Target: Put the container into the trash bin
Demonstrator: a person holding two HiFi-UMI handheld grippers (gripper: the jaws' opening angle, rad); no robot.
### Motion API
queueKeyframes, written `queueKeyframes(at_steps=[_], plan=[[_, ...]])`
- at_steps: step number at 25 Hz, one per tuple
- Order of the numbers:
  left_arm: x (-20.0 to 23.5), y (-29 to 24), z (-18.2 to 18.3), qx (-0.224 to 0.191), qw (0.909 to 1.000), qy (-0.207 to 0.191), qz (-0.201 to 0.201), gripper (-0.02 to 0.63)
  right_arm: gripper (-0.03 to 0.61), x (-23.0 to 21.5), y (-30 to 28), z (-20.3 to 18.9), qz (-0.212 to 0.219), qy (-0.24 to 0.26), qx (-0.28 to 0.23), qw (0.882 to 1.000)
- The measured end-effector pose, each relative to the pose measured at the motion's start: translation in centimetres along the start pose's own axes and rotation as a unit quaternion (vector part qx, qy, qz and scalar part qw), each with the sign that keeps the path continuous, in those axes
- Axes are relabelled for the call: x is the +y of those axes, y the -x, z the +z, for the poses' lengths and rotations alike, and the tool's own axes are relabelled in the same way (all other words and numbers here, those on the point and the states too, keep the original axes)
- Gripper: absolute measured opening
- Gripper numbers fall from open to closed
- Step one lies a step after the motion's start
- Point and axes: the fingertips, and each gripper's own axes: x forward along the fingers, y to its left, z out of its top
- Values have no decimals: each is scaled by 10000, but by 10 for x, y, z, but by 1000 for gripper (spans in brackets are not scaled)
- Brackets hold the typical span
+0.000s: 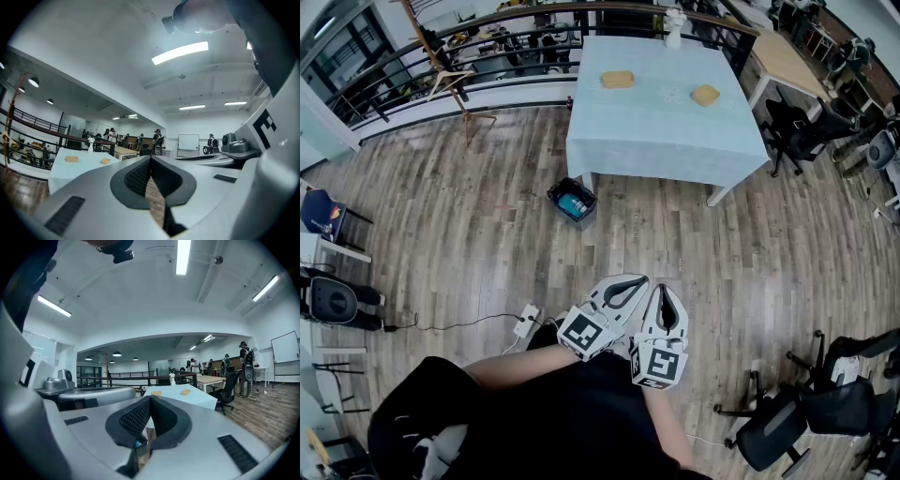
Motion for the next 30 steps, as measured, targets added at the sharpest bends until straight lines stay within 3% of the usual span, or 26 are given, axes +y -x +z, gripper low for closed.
queueKeyframes(at_steps=[6, 13, 20, 26, 30], plan=[[-25, -33, -37, 241, 9993, 248, 127, 14, 34, -40, 11, -20, 474, -508, 46, 9976], [-15, -87, -41, 219, 9997, 126, 72, 14, 35, -87, -16, -26, 462, -581, 48, 9972], [40, -159, -65, 374, 9987, 335, -82, 14, 35, -133, -83, -44, 136, -514, 357, 9979], [114, -232, -69, 576, 9970, 441, -267, 14, 35, -172, -188, -34, -10, -480, 642, 9968], [175, -272, -69, 700, 9957, 569, -196, 14, 34, -186, -264, -27, 119, -609, 926, 9938]])
